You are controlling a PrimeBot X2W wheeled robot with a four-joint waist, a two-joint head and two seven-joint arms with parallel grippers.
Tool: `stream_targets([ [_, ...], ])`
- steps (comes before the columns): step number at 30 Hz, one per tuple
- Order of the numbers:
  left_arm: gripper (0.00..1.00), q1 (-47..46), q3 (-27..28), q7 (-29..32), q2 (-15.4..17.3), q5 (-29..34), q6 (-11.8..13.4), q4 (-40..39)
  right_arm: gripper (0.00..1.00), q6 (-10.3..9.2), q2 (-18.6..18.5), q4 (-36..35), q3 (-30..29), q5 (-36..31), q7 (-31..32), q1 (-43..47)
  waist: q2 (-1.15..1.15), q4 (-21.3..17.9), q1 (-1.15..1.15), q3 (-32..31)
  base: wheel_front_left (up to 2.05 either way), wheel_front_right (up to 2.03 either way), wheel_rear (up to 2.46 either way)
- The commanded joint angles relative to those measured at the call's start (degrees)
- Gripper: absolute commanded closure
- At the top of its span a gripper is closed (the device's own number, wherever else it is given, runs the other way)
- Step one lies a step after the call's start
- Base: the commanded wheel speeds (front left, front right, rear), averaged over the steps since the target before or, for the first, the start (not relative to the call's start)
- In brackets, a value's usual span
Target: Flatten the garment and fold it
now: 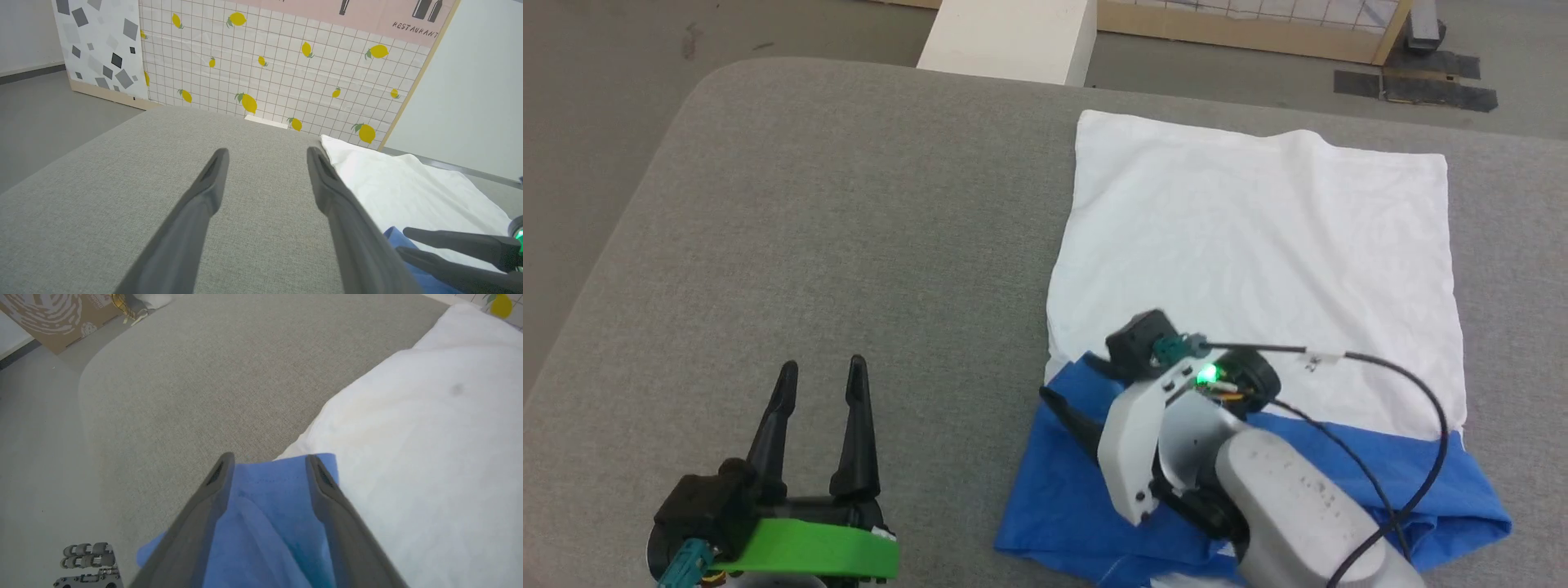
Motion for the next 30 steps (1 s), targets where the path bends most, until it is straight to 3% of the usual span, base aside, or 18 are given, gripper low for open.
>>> stream_targets([
  [1,0.0,-1.15,-0.05,-0.31,0.1,-0.31,-0.41,-0.02,0.0,-0.06,0.03,-0.99,-0.97,0.69,-0.51,-1.55,0.0,-0.6,0.0,-0.22,0.0,0.0,0.0],
  [7,0.0,-1.58,0.06,-0.36,0.58,-0.26,-0.54,-0.4,0.0,-0.06,-1.65,-9.1,-9.66,-0.86,-0.26,-2.04,0.0,-2.9,0.0,-0.42,0.0,0.0,0.0],
  [12,0.0,-1.75,0.11,-0.3,0.94,-0.23,-0.5,-0.7,0.0,-0.06,-3.85,-20.38,-24.3,-7.17,-0.44,1.87,0.0,-4.6,0.0,-0.51,0.0,0.0,0.0],
  [18,0.0,-1.42,0.33,-0.33,1.46,-0.25,-0.51,-1.07,0.0,-0.06,-1.63,-33.4,-39.77,-14.58,-1.27,11.45,0.0,-6.55,0.0,-0.42,0.0,0.0,0.0],
  [24,0.0,0.53,1.24,-0.74,1.15,-0.67,-0.35,-1.22,0.0,-0.06,0.01,-37.8,-47.22,-14.98,-4.46,21.69,0.0,-8.3,0.0,-0.6,0.0,0.0,0.0],
  [30,0.0,1.52,1.9,-0.99,1.14,0.1,-0.07,-0.96,0.0,-0.06,0.06,-35.97,-48.89,-10.67,-7.79,26.66,0.0,-9.78,0.0,-0.62,0.0,0.0,0.0],
])
